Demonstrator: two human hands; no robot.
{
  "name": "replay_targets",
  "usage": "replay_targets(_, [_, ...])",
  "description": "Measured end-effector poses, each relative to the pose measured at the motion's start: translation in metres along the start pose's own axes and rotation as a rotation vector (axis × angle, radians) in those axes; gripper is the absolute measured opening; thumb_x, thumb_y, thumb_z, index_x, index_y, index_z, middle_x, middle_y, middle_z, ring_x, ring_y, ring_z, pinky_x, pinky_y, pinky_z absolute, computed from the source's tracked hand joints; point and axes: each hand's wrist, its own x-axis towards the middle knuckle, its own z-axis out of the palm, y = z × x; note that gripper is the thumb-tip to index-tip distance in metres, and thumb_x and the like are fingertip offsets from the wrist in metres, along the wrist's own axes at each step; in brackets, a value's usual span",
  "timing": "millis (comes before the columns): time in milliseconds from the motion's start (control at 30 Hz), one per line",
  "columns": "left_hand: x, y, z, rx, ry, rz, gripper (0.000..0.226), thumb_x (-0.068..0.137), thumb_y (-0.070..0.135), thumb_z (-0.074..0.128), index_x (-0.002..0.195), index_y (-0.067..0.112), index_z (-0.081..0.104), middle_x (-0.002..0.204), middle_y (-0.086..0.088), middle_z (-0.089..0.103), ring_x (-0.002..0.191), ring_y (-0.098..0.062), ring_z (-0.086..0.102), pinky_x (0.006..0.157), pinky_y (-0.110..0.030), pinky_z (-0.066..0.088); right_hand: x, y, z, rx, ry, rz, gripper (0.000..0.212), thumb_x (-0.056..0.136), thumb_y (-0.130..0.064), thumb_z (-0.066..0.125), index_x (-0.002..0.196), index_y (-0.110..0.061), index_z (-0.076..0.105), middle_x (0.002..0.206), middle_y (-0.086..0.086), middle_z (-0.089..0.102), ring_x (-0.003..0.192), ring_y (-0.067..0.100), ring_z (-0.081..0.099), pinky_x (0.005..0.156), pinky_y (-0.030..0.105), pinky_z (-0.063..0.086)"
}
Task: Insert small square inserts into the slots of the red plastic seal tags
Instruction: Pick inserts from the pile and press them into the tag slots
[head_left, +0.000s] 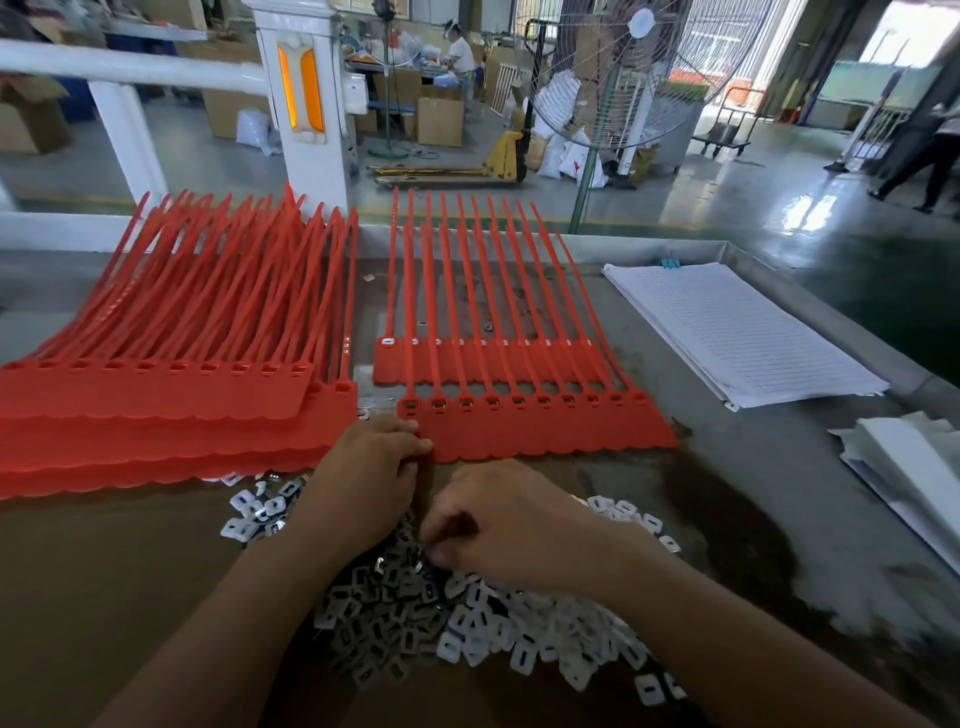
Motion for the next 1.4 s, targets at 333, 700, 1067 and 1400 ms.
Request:
replay_targets(333, [-0.003, 0.000, 0.000, -0.003, 0.010, 0.009, 0.032, 0.088, 0.009, 0.050, 0.118, 0.016, 0.061, 0.134, 0.002, 0.049, 0.124, -0.013, 0.038, 0.103, -0.019, 0.023, 0.007, -0.003, 0.004, -0.062, -0.093, 0.082, 0.018, 0.084, -0.022, 0.063, 0.100, -0.017, 0.069, 0.105, -0.001, 0.063, 0.096, 0.013, 0.055, 0.078, 0.023, 0.040])
replay_targets(700, [-0.003, 0.000, 0.001, -0.014, 0.015, 0.005, 0.033, 0.088, 0.008, 0.051, 0.117, 0.017, 0.062, 0.133, 0.003, 0.050, 0.124, -0.012, 0.038, 0.102, -0.019, 0.022, 0.004, 0.002, 0.010, -0.036, -0.054, 0.081, 0.019, 0.092, -0.025, 0.051, 0.094, -0.010, 0.063, 0.100, 0.004, 0.058, 0.083, 0.008, 0.045, 0.074, 0.025, 0.035])
replay_targets(1067, [-0.003, 0.000, 0.002, -0.003, 0.024, 0.013, 0.030, 0.089, 0.012, 0.052, 0.116, 0.019, 0.063, 0.133, 0.003, 0.050, 0.123, -0.012, 0.038, 0.097, -0.016, 0.021, -0.002, 0.006, -0.001, 0.202, 0.105, 0.085, 0.008, 0.087, -0.009, 0.055, 0.088, -0.016, 0.060, 0.072, -0.020, 0.048, 0.063, -0.010, 0.047, 0.059, 0.004, 0.036])
replay_targets(1400, [-0.001, 0.002, 0.000, -0.014, 0.032, -0.002, 0.033, 0.090, 0.011, 0.048, 0.120, 0.019, 0.059, 0.136, 0.006, 0.046, 0.127, -0.010, 0.034, 0.100, -0.014, 0.017, -0.013, 0.061, -0.035, 0.214, 0.354, 0.260, 0.032, 0.080, -0.006, 0.067, 0.072, -0.037, 0.062, 0.072, -0.023, 0.060, 0.070, -0.018, 0.055, 0.065, 0.002, 0.041])
